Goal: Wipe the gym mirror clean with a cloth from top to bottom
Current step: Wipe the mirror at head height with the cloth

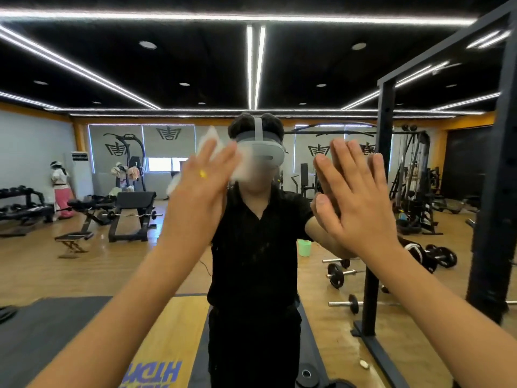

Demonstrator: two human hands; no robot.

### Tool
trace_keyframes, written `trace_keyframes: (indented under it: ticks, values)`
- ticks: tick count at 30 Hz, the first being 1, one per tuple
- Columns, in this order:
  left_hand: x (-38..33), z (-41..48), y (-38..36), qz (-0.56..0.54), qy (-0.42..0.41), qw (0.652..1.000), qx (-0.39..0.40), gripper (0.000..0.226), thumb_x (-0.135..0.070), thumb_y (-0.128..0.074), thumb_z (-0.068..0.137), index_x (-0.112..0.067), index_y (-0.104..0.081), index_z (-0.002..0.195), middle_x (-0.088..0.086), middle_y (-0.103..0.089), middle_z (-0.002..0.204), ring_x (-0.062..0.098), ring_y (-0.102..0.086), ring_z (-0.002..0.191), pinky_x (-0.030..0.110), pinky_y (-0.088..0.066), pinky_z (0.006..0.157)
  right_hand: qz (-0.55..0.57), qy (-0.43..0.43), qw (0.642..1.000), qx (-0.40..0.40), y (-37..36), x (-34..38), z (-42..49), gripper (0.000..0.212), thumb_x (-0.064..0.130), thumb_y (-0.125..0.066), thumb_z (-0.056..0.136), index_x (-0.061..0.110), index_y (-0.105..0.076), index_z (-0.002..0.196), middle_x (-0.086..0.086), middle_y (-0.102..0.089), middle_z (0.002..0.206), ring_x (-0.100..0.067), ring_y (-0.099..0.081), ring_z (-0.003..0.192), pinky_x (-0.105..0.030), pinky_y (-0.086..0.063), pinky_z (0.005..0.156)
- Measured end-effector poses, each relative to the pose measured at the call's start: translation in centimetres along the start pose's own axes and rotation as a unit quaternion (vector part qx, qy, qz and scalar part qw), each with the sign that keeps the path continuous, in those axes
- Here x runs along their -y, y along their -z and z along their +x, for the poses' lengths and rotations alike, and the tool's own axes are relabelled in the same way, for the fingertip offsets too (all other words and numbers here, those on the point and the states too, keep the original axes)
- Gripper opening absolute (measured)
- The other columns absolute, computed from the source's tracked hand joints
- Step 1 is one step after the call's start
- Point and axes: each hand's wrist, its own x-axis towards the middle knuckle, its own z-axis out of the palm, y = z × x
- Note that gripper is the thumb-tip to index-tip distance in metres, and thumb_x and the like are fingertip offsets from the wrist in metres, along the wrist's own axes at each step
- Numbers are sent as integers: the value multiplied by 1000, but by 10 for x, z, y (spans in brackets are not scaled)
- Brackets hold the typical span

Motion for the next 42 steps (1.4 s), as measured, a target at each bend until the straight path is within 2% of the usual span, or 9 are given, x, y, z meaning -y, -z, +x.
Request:
trace_keyframes:
  ticks: [7, 10, 12, 18, 26, 32, 34, 37, 42]
  values:
    - [1, 22, -7, 11, 1, 999, -35, 50, 4, -58, 99, -16, -57, 145, -3, -47, 155, 20, -29, 152, 12, -15, 120, 15, 2, 1000, -20, -5, -1, -1, 61, 36, -41, 103, 15, -35, 160, -12, -20, 170, -31, -14, 159, -55, -5, 128]
    - [1, -36, -20, 8, -22, 1000, -17, 49, 7, -60, 98, -12, -59, 143, -2, -50, 153, 22, -33, 151, 36, -33, 120, 17, 3, 999, -30, -6, -1, -2, 60, 36, -41, 103, 15, -36, 159, -13, -22, 169, -30, -15, 159, -55, -6, 128]
    - [6, -61, -23, 22, -46, 999, 0, 42, -6, -57, 100, -12, -58, 142, -1, -51, 153, 20, -30, 153, 44, -31, 121, 15, 5, 999, -32, -6, -2, -2, 60, 36, -41, 103, 15, -36, 159, -13, -22, 169, -30, -15, 159, -55, -7, 128]
    - [7, -25, -13, 17, -38, 999, 13, 42, 0, -59, 100, -10, -60, 141, 1, -50, 153, 21, -32, 151, 40, -28, 123, 4, 1, 1000, -31, -6, -1, -2, 60, 37, -39, 103, 16, -35, 160, -13, -21, 170, -30, -14, 159, -54, -6, 128]
    - [10, 81, 6, 2, -13, 1000, -27, 43, -21, -43, 102, -19, -61, 141, -4, -51, 154, 21, -32, 152, 30, -29, 119, 5, -3, 999, -33, -6, 0, -3, 60, 37, -39, 103, 16, -37, 159, -12, -22, 169, -29, -15, 159, -54, -7, 128]
    - [-4, 17, -19, -3, -29, 999, -30, 46, 5, -56, 98, -15, -63, 139, -3, -53, 150, 23, -37, 148, 12, -20, 119, 6, 1, 999, -37, -8, -1, -3, 60, 36, -42, 103, 14, -38, 159, -14, -23, 169, -31, -17, 158, -54, -6, 128]
    - [-11, -19, -30, -12, -41, 999, 1, 50, 11, -58, 94, -12, -63, 138, -1, -54, 151, 26, -39, 147, 21, -24, 121, 8, 0, 999, -36, -8, -1, -3, 60, 36, -42, 103, 14, -37, 159, -13, -22, 169, -31, -16, 158, -54, -6, 128]
    - [-18, -70, -41, -22, -58, 997, 41, 44, -7, -52, 99, -15, -57, 142, -1, -52, 153, 23, -35, 150, 29, -23, 125, 14, -3, 999, -33, -7, 0, -3, 61, 36, -41, 103, 15, -36, 160, -12, -21, 170, -30, -15, 159, -54, -6, 128]
    - [-22, -78, -47, -42, -56, 997, 28, 39, -20, -38, 109, -11, -62, 138, 1, -54, 151, 19, -33, 152, 39, -22, 127, 20, -5, 999, -34, -6, 1, -2, 61, 36, -40, 103, 14, -37, 159, -14, -22, 169, -31, -16, 158, -55, -8, 128]
